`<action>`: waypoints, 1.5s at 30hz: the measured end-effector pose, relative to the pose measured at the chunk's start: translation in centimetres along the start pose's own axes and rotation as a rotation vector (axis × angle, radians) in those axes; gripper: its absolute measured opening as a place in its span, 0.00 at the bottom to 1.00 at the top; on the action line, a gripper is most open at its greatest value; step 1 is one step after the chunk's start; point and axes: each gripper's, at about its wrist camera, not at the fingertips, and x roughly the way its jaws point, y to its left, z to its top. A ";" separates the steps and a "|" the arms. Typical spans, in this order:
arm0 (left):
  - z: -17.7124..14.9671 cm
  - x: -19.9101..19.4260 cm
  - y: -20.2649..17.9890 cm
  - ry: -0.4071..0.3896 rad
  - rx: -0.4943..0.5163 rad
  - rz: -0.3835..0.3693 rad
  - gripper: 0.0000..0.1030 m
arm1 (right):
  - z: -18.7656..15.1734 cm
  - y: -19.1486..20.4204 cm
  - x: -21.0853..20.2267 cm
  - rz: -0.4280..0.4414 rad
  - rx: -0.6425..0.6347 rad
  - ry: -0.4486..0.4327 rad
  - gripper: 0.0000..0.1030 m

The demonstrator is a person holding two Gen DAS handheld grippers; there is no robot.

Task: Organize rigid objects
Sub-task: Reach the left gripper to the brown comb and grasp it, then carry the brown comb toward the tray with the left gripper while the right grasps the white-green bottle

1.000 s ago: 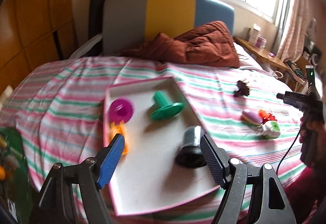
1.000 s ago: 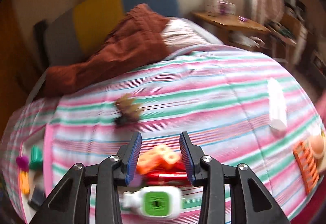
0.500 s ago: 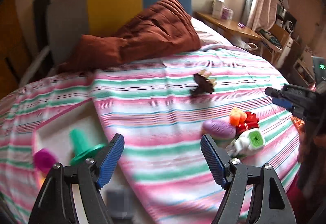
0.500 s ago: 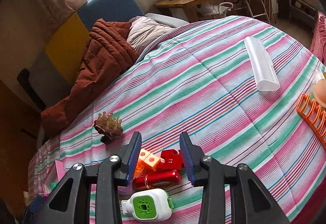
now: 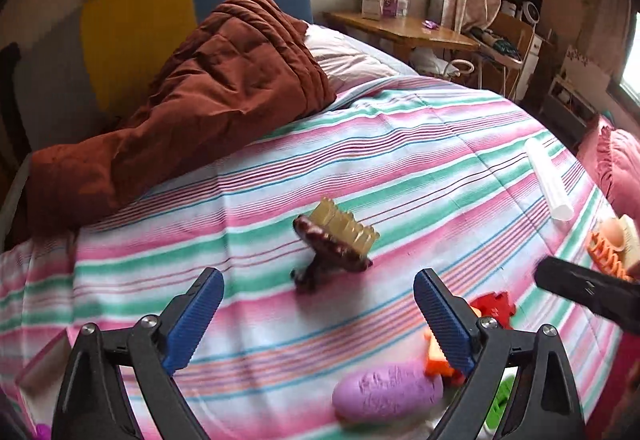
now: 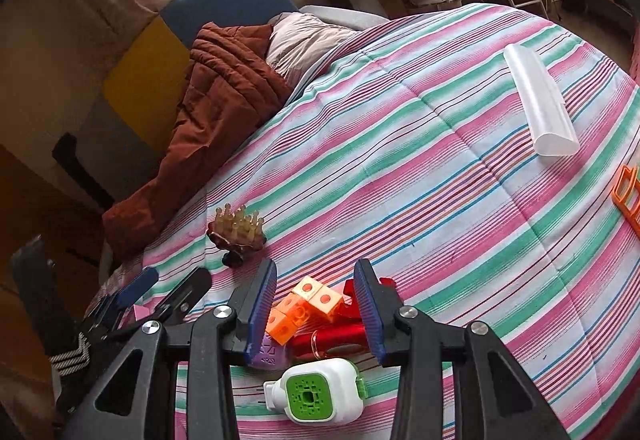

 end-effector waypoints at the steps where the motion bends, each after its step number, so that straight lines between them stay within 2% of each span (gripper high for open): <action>1: 0.3 0.9 0.0 0.009 0.000 -0.006 0.94 | 0.0 0.1 0.0 0.009 0.000 0.003 0.39; 7: 1.3 5.6 0.6 0.056 -0.046 -0.021 0.93 | -0.1 0.0 0.4 0.040 0.012 0.025 0.41; 8: 1.3 6.1 0.9 0.059 -0.066 -0.040 0.84 | -0.1 0.0 0.5 0.042 0.013 0.031 0.41; 9: 1.3 6.4 1.1 0.062 -0.085 -0.076 0.63 | -0.1 0.1 0.6 0.044 0.013 0.035 0.41; 10: 1.2 6.7 1.4 0.076 -0.110 -0.118 0.55 | -0.1 0.1 0.7 0.044 0.012 0.038 0.41; 11: 1.1 6.7 1.6 0.085 -0.129 -0.124 0.47 | -0.1 0.1 0.8 0.042 0.010 0.039 0.41; 15: -0.1 4.9 2.2 0.066 -0.158 -0.142 0.46 | 0.0 0.0 0.9 0.031 0.011 0.038 0.41; 23: -4.3 -2.9 3.1 0.016 -0.159 -0.086 0.46 | 0.1 -1.3 1.3 0.019 0.058 0.052 0.41; 28: -6.9 -7.5 3.3 -0.021 -0.181 -0.087 0.46 | -0.2 -1.5 2.6 0.033 0.062 0.127 0.41; 33: -9.9 -11.2 3.4 -0.046 -0.200 -0.089 0.46 | -0.6 -1.0 3.4 0.016 0.034 0.161 0.41; 38: -12.7 -14.4 3.9 -0.064 -0.234 -0.097 0.46 | -0.9 -1.8 4.0 -0.005 0.062 0.195 0.41; 45: -15.6 -18.3 4.7 -0.110 -0.234 -0.080 0.46 | -2.0 -1.6 3.2 -0.068 0.036 0.181 0.41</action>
